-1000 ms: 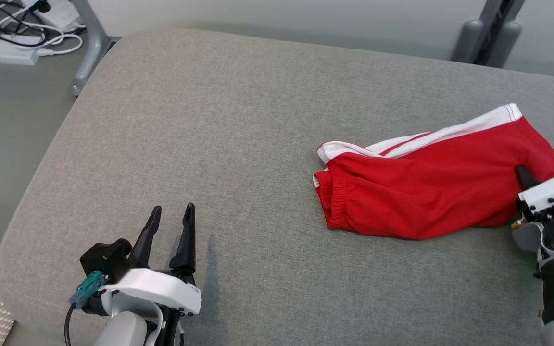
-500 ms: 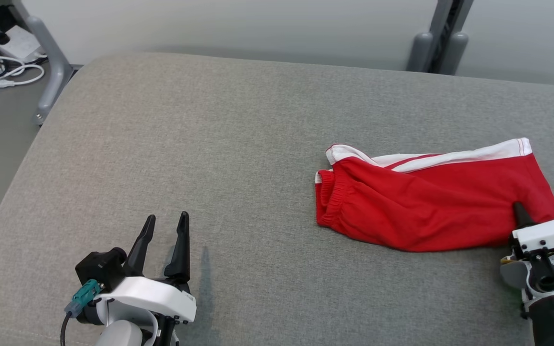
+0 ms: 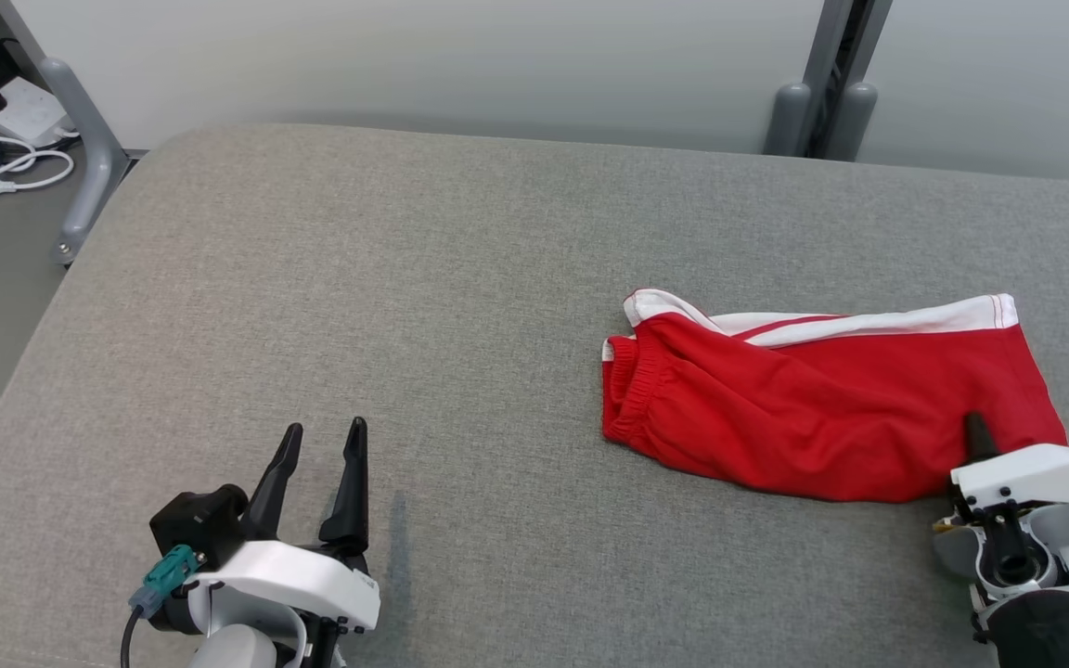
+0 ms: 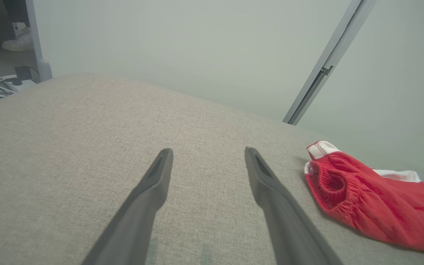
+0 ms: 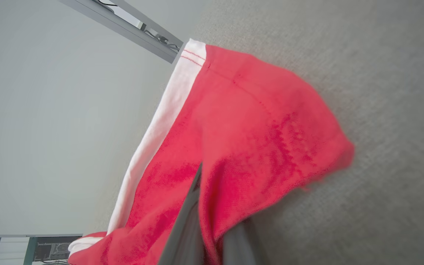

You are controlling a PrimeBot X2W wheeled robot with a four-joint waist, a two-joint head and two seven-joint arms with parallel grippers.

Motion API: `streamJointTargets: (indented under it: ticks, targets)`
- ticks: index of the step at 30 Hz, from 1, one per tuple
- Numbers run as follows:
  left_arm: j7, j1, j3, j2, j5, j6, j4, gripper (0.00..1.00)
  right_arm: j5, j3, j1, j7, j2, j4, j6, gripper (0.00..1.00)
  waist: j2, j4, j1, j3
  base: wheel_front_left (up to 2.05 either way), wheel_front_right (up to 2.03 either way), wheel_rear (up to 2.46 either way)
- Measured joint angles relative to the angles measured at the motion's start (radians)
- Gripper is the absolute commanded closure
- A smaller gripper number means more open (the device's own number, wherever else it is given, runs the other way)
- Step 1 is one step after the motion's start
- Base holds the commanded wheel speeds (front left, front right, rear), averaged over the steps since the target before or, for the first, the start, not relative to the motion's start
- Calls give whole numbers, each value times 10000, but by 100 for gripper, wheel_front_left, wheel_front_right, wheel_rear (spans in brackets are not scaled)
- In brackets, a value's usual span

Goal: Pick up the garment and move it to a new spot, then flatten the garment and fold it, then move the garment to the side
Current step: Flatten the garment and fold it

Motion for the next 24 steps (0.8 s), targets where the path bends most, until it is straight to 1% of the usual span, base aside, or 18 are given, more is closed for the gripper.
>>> streamJointTargets:
  ticks: [6, 13, 19, 24]
  targets:
    - [0, 89, 35, 0, 2, 2, 27, 0, 955, 1310, 189, -140, 63, -951, 2, 100, 0, 144, 0, -135, 0, 0, 0]
    - [0, 164, 128, -2, 6, 0, 44, 0, 1653, 2984, 803, -472, 63, -2585, 2, 100, 0, 214, 0, -267, 0, 0, 0]
    - [0, 244, 111, -6, 6, 0, 73, 0, 1981, 3921, 1294, -752, 59, -3714, 2, 100, 0, 272, 0, -347, 0, 0, 0]
    - [0, 257, 90, -6, 6, 0, 86, 0, 1979, 4514, 1525, -784, 58, -4111, 2, 100, 0, 341, -1, -413, 0, 0, 0]
